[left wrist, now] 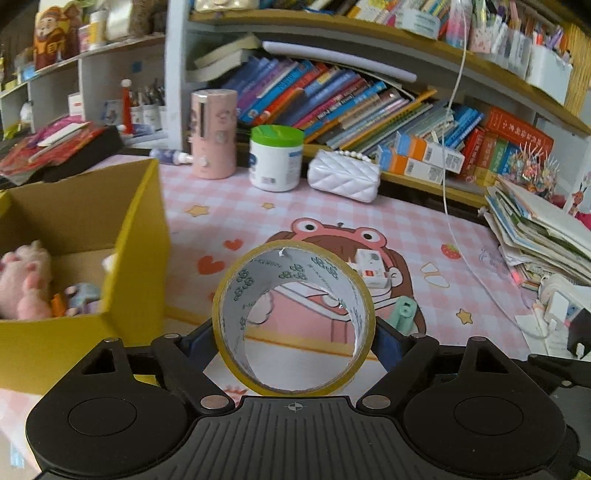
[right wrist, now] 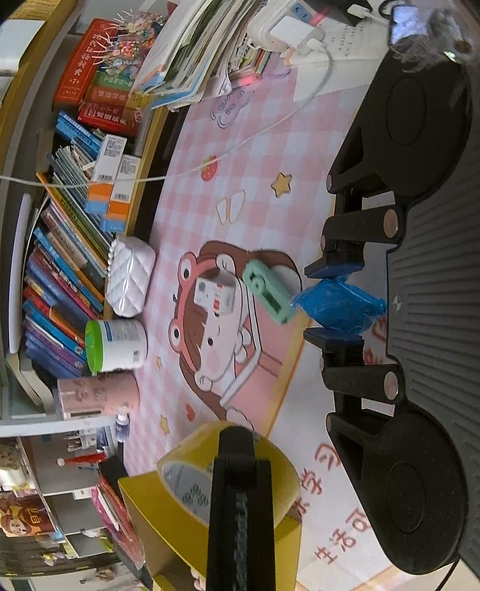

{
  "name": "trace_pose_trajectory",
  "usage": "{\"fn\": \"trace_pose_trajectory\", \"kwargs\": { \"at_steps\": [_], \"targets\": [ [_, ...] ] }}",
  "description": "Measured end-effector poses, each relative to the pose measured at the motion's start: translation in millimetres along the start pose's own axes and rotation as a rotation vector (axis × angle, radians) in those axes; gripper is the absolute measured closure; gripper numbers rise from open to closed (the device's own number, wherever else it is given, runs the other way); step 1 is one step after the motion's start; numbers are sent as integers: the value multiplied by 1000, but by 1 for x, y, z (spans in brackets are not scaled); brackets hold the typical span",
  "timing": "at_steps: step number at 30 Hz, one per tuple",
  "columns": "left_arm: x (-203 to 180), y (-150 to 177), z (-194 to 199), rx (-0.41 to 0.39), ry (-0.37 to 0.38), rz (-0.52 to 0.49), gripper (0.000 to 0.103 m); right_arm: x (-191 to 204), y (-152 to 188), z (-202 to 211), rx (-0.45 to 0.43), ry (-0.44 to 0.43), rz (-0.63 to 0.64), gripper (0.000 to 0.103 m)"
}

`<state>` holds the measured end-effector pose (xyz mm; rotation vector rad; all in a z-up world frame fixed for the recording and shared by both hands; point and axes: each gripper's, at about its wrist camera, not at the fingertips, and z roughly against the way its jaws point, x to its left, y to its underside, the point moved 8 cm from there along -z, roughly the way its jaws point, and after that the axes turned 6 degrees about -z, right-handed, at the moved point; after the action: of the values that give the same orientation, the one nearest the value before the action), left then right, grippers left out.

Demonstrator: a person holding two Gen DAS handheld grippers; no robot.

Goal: Organize objects
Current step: 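Carry the tape roll and blue toy with both grippers to the yellow box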

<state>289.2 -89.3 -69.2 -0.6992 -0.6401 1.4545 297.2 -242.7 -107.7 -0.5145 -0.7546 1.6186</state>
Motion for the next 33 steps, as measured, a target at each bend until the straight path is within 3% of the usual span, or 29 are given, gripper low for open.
{"fn": "trace_pose_trajectory", "kwargs": {
  "at_steps": [15, 24, 33],
  "targets": [
    [72, 41, 76, -55, 9, 38, 17, 93, 23, 43, -21, -17, 59, 76],
    [149, 87, 115, -31, -93, 128, 18, 181, 50, 68, -14, -92, 169, 76],
    [207, 119, 153, -28, -172, 204, 18, 243, 67, 88, -31, -144, 223, 76]
  ]
}}
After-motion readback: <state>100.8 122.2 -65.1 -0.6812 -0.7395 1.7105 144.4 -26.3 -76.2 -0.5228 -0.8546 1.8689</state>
